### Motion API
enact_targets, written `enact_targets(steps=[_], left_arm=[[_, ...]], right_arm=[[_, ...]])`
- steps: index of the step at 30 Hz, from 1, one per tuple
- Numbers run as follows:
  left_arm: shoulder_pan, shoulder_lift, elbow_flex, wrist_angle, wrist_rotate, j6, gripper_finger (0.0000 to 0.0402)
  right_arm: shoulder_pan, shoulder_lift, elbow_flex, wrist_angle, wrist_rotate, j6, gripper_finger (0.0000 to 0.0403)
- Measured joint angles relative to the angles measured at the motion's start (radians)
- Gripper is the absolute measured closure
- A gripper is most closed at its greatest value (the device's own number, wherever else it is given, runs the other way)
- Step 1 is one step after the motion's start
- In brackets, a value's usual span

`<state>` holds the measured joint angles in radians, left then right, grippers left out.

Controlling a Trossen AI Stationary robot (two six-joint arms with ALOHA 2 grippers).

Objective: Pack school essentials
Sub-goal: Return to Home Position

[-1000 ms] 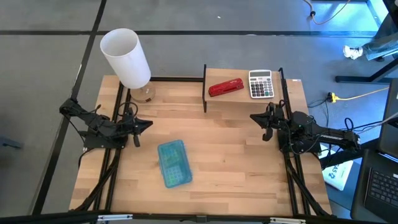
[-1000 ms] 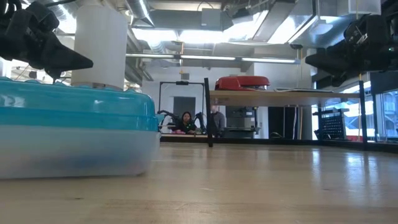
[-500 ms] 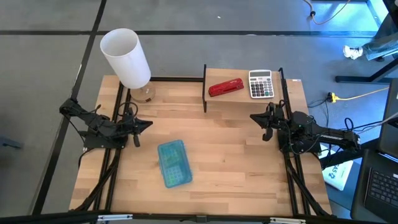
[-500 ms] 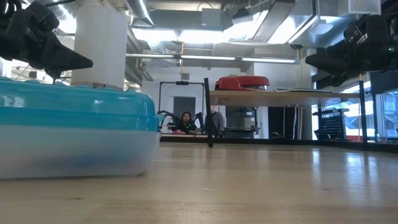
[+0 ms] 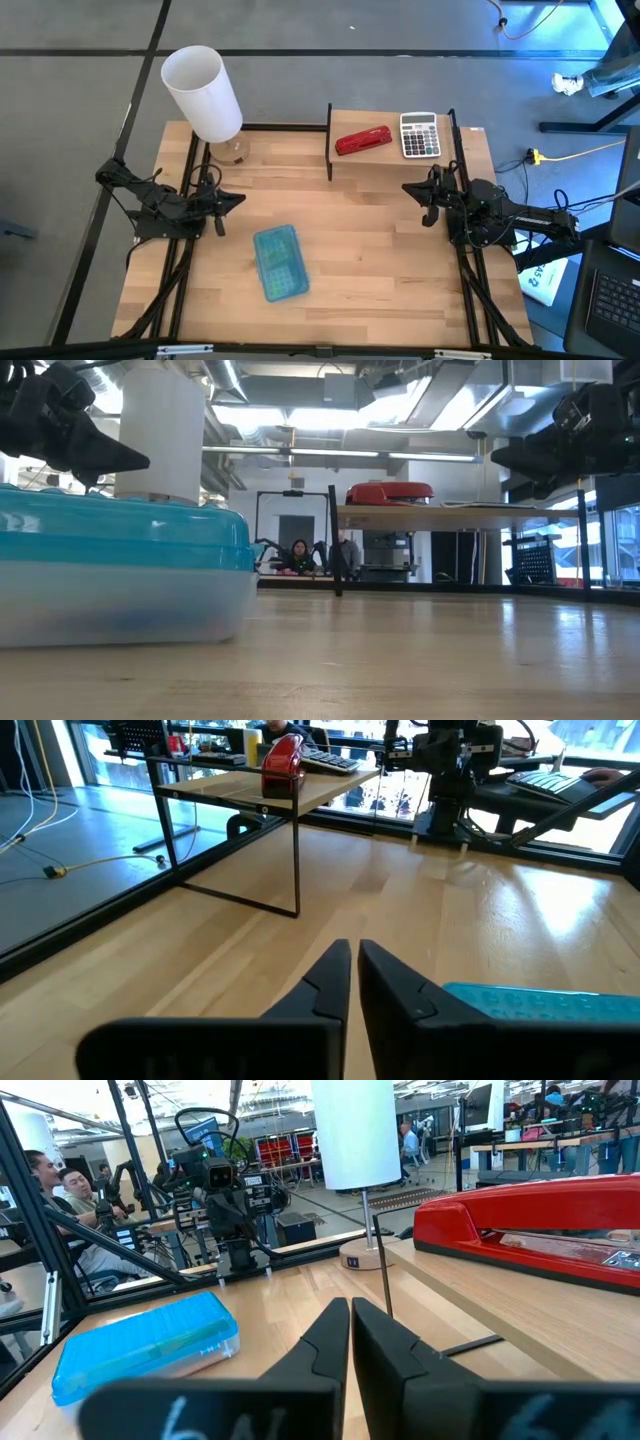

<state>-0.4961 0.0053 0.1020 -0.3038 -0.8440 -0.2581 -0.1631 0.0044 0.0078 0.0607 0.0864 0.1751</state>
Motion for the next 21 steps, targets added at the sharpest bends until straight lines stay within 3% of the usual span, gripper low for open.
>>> enact_targets(steps=[10,21], left_arm=[[0.0,0.0,0.0,0.0,0.0,0.0,0.0374],[0.0,0.0,0.0,0.0,0.0,0.0,0.0391]], right_arm=[[0.0,0.0,0.0,0.0,0.0,0.0,0.0382],[0.0,0.0,0.0,0.0,0.0,0.0,0.0382]])
